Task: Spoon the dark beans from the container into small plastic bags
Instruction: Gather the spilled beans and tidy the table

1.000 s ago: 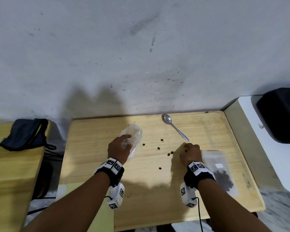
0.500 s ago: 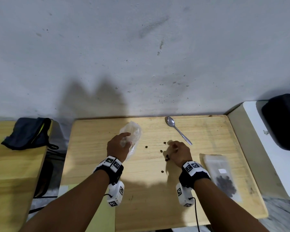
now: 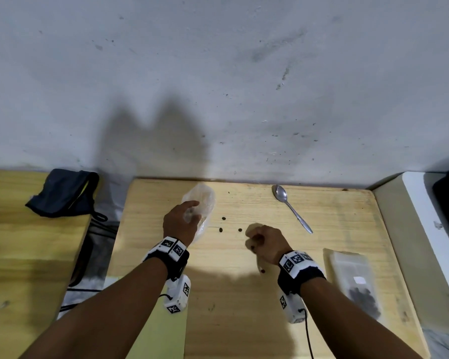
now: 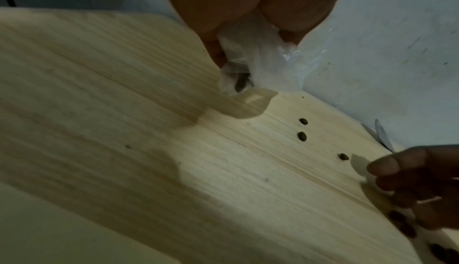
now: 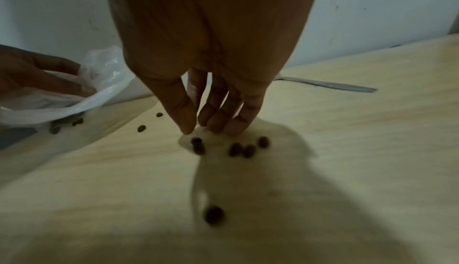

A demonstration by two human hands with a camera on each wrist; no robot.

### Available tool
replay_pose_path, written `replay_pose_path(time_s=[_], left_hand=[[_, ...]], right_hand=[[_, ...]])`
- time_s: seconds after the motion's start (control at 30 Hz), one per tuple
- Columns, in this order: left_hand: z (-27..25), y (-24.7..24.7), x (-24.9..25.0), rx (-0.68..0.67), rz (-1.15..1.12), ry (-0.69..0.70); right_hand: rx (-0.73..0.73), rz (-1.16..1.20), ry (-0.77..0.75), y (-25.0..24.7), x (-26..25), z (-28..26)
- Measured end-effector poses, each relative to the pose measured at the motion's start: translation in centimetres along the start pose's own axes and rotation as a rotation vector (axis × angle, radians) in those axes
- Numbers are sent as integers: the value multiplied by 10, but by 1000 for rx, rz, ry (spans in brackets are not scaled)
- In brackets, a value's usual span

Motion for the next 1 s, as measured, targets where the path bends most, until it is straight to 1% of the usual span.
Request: replay_pose_path(time_s=[0.1,0.17,0.23,0.27,0.37,0.4,0.47,0.53,0.6,0.67,0.7,0.77,0.87,0.93,1.0], left_hand=[[1,-8,-3,17,2,-15],[1,-15,-6,41,-5,-25],[-1,-20,-9,53,-9,-23],[-2,-22,-11,57,-6,-10],[-5,-28,-17,76,-12,12],[-6,-28,-18,74,-23,5],[-7,-29,-21,55,-47,-26],[-7,-30,-23,33,-62,-50],[-8,-29,-24,19,-78,-58],[-8,-28,-23,10,-78,-58],[-9,-27,-22,5,-76,-55],[-9,-24,-20,-3,-74,-47],[-11,-18,-15,-12,-35,-10],[-13,-15,-13,-14,-30,4],[-15,-11,-11,-15,-25,9]], right_hand=[[72,-26,-40,1,-19,19],[67,-43,-59,6,-36,34],[26,-61,-55,17,-50,51],[2,-112,-46,23,-55,58],[-94,-399,-22,42,-59,76],[-122,-451,-17,47,-58,78],[-127,-500,-76,55,-57,78],[-122,-506,-132,53,-67,67],[-59,-499,-116,47,-63,60],[-13,-417,-86,38,-56,55],[-13,-382,-54,35,-48,52],[-24,-363,-36,30,-42,45],[-52,-359,-86,20,-34,31],[14,-267,-89,9,-27,27],[109,-161,-74,-5,-18,23]])
Point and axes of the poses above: each hand's wrist, its own z-axis towards the middle knuckle, its own y-axis out of the palm, x = y × z, the point moved 4 cm from there along z, towards the middle knuckle, and after that the axes turned 5 degrees about -x, right-handed, at the moved point
